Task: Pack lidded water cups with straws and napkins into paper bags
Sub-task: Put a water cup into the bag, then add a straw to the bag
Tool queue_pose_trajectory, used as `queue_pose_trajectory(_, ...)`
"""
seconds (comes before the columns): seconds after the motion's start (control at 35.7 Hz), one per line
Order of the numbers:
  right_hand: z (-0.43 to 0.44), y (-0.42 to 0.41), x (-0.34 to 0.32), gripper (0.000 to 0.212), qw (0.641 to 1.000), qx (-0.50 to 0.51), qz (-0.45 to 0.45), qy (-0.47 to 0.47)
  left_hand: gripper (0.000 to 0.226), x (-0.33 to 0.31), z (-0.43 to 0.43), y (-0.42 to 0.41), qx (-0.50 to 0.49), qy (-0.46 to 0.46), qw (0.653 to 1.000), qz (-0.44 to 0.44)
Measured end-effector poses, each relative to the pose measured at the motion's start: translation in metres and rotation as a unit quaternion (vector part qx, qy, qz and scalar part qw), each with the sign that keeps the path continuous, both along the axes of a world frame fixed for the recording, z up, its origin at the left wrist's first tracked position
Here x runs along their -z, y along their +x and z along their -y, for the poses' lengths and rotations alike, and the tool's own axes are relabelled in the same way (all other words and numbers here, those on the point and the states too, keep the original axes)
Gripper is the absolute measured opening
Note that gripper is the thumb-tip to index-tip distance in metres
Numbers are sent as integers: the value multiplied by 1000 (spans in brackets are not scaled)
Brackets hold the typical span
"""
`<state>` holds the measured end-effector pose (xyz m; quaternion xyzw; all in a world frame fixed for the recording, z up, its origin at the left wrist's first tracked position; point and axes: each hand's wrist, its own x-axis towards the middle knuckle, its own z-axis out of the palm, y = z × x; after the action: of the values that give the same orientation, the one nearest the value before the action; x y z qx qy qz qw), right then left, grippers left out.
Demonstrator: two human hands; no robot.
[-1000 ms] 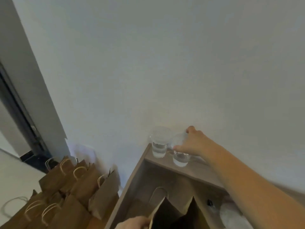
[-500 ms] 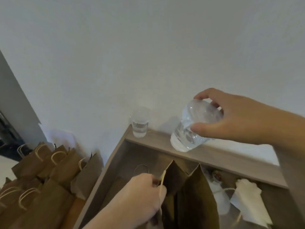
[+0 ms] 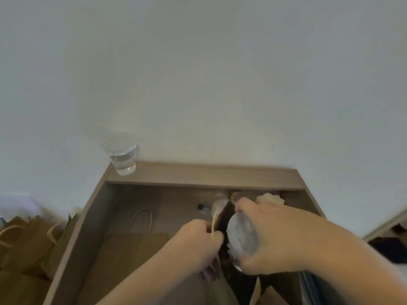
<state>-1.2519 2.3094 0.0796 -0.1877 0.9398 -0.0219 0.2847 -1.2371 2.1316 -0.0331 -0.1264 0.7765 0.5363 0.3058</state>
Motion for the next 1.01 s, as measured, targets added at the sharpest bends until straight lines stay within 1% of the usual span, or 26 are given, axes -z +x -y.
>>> queue_pose_trajectory(0.03,-4,-1,14,89,999,-30,7,-20,28,0,-5,1,-1,-10,1000,-3)
queue_pose_trajectory(0.06,-3,-1,30,84,999,-44,14,-2,27,0,-9,3,1,-25,1000,-9)
queue_pose_trajectory(0.08,-6,-3,36,81,998,-55,13,-4,27,0,-12,5,7,-36,999,-13)
queue_pose_trajectory(0.14,-9,-5,44,81,998,-48,14,33,25,0,-15,9,12,-40,999,-24)
queue_pose_trajectory(0.17,-5,0,51,82,996,-68,8,51,25,1,-16,10,11,-40,999,-32)
queue_pose_trajectory(0.25,1,6,73,85,993,-97,19,58,26,2,-18,14,20,-65,997,-44)
queue_pose_trajectory(0.31,3,3,83,85,992,-96,45,75,29,4,-17,17,23,-82,995,-47)
queue_pose_trajectory(0.39,9,-1,102,77,988,-103,46,104,28,7,-16,23,24,-93,994,-58)
queue_pose_trajectory(0.48,14,-2,125,69,987,-107,27,115,23,8,-17,31,17,-97,993,-70)
queue_pose_trajectory(0.59,12,-3,132,75,984,-135,33,108,19,4,-22,42,-6,-110,989,-98)
queue_pose_trajectory(0.64,7,-4,127,72,982,-156,42,94,20,0,-26,47,-13,-107,989,-97)
queue_pose_trajectory(0.73,-7,-6,108,54,986,-148,66,37,22,-4,-29,51,-41,-100,990,-85)
queue_pose_trajectory(0.81,-24,-8,85,33,989,-112,74,-62,15,-2,-31,53,-74,-105,988,-88)
queue_pose_trajectory(0.87,-38,-8,71,27,986,-129,31,-100,16,0,-31,53,-108,-119,982,-95)
queue_pose_trajectory(0.92,-56,-8,55,29,977,-159,-27,-143,15,0,-28,52,-125,-129,980,-87)
queue_pose_trajectory(0.95,-66,-6,46,29,967,-161,-41,-191,13,0,-26,51,-132,-125,980,-76)
queue_pose_trajectory(0.98,-77,-4,37,26,952,-150,-46,-263,12,0,-24,50,-137,-122,981,-69)
queue_pose_trajectory(1.01,-88,-3,28,24,924,-129,-47,-357,12,-1,-21,50,-142,-127,979,-72)
